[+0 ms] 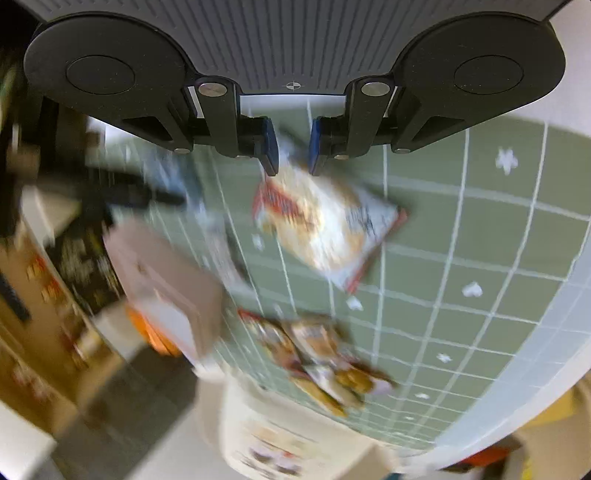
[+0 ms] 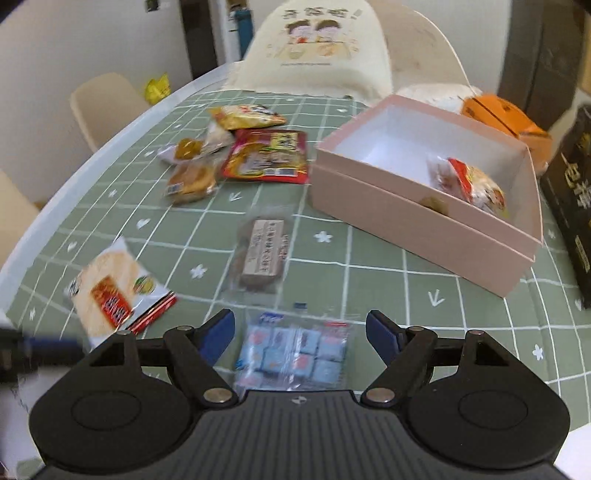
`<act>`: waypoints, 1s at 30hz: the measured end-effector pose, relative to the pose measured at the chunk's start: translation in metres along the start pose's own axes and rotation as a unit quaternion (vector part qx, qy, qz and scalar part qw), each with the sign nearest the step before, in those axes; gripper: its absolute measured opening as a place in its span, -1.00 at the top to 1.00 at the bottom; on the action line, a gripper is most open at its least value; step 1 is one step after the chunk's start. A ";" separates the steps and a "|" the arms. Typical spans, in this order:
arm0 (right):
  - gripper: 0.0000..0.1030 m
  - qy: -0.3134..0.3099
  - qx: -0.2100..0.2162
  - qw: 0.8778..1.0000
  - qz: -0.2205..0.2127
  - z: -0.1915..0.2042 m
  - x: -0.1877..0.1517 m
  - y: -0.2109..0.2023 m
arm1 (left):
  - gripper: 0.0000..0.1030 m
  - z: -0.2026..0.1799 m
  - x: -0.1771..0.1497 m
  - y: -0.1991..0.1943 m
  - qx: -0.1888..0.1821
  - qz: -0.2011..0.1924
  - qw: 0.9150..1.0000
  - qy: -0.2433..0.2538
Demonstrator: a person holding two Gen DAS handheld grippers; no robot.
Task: Organize snacks
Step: 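Drop the yellow packet into the pink box with the right gripper while the left releases the clear packet there, then grasp the round rice cracker packet with red label using the left gripper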
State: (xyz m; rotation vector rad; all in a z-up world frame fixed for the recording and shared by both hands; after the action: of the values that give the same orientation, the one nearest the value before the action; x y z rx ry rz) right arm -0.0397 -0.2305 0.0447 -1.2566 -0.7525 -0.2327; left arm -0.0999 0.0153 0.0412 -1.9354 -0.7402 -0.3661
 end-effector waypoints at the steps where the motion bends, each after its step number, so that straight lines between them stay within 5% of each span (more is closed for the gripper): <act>1: -0.53 -0.005 -0.001 1.000 -0.002 0.003 0.002 0.001 | 0.58 0.001 0.010 0.005 0.014 -0.002 1.000 -0.004; 6: -0.53 0.011 0.016 1.000 -0.006 0.009 0.011 0.005 | 0.56 0.010 0.052 0.031 0.082 -0.005 0.997 0.002; 10: -0.53 0.036 0.019 0.999 0.000 0.014 0.036 0.033 | 0.56 0.012 0.058 0.027 0.079 -0.008 0.997 -0.005; 15: -0.52 0.032 0.015 0.999 0.013 0.024 0.051 0.059 | 0.56 0.008 0.028 0.022 0.071 0.016 0.997 0.024; 25: -0.52 -0.060 0.042 0.997 0.012 0.071 0.022 0.052 | 0.56 0.018 0.024 -0.001 0.038 -0.019 0.999 -0.018; 30: -0.52 -0.097 0.072 0.992 0.021 0.093 -0.009 0.030 | 0.56 0.016 0.048 -0.001 0.076 -0.037 0.996 0.011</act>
State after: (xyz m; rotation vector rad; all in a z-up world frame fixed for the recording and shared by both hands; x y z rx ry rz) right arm -0.0654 -0.1381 0.0267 -1.1670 -0.8916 -0.0207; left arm -0.0649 0.0463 0.0610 -1.7618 -0.8047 -0.3643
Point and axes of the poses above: each gripper's, at about its wrist camera, not at the fingertips, and y roughly the way its jaws point, z to its left, x to its top, the point moved 2 cm from there along y, roughly the way its jaws point, and after that the axes turned 5 degrees about y, right-handed, at the moved point
